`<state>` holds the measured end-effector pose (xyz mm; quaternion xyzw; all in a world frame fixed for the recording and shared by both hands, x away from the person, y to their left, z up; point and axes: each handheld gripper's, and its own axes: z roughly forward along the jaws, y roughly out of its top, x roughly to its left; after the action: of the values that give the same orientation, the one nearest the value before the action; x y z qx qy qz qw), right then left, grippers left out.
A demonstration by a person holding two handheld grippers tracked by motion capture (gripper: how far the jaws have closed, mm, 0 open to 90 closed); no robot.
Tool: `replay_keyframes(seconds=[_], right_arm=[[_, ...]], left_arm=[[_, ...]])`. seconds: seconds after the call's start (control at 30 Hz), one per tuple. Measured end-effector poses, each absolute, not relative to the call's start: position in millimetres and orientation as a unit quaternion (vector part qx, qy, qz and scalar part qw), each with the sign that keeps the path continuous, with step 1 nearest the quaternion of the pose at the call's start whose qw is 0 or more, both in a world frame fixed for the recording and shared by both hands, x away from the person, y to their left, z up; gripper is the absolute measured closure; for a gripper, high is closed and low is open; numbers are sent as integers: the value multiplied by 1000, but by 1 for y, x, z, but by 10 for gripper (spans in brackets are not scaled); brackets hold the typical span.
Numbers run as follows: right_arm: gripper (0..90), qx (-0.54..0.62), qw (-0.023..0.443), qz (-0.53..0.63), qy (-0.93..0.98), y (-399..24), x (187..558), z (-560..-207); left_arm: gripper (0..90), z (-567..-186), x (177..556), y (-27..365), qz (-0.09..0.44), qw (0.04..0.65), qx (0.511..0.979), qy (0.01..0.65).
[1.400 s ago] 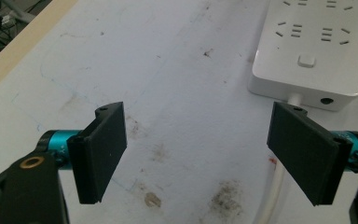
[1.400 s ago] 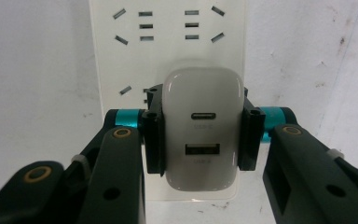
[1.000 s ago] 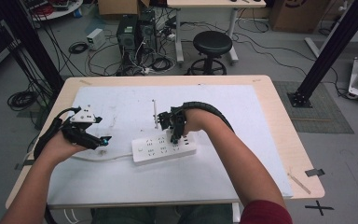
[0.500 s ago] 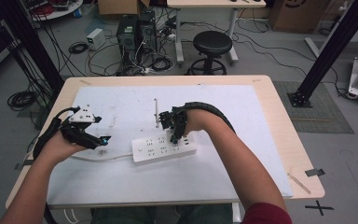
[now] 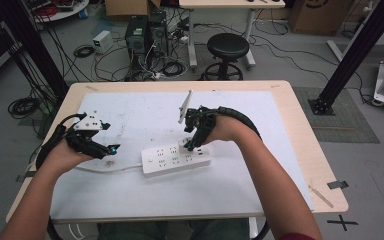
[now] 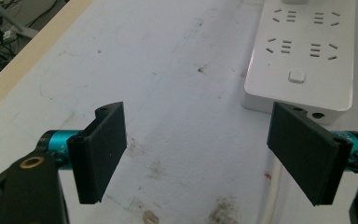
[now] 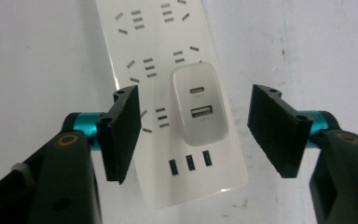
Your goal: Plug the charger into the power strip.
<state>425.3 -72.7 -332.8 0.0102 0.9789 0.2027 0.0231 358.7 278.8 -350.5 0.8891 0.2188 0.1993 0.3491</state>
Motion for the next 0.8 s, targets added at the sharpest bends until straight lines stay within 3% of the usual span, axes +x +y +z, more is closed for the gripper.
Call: replay_keyframes(seconds=[0.13, 0.2, 0.8], right_arm=[[326, 16, 23, 213, 977, -75, 423, -333], [258, 55, 30, 278, 958, -95, 413, -331], [189, 134, 61, 416, 897, -150, 375, -332]], left_arm=[[198, -350, 358, 278, 201, 356, 886, 220], [198, -348, 356, 279, 204, 364, 883, 216], [198, -348, 352, 266, 197, 419, 870, 170]])
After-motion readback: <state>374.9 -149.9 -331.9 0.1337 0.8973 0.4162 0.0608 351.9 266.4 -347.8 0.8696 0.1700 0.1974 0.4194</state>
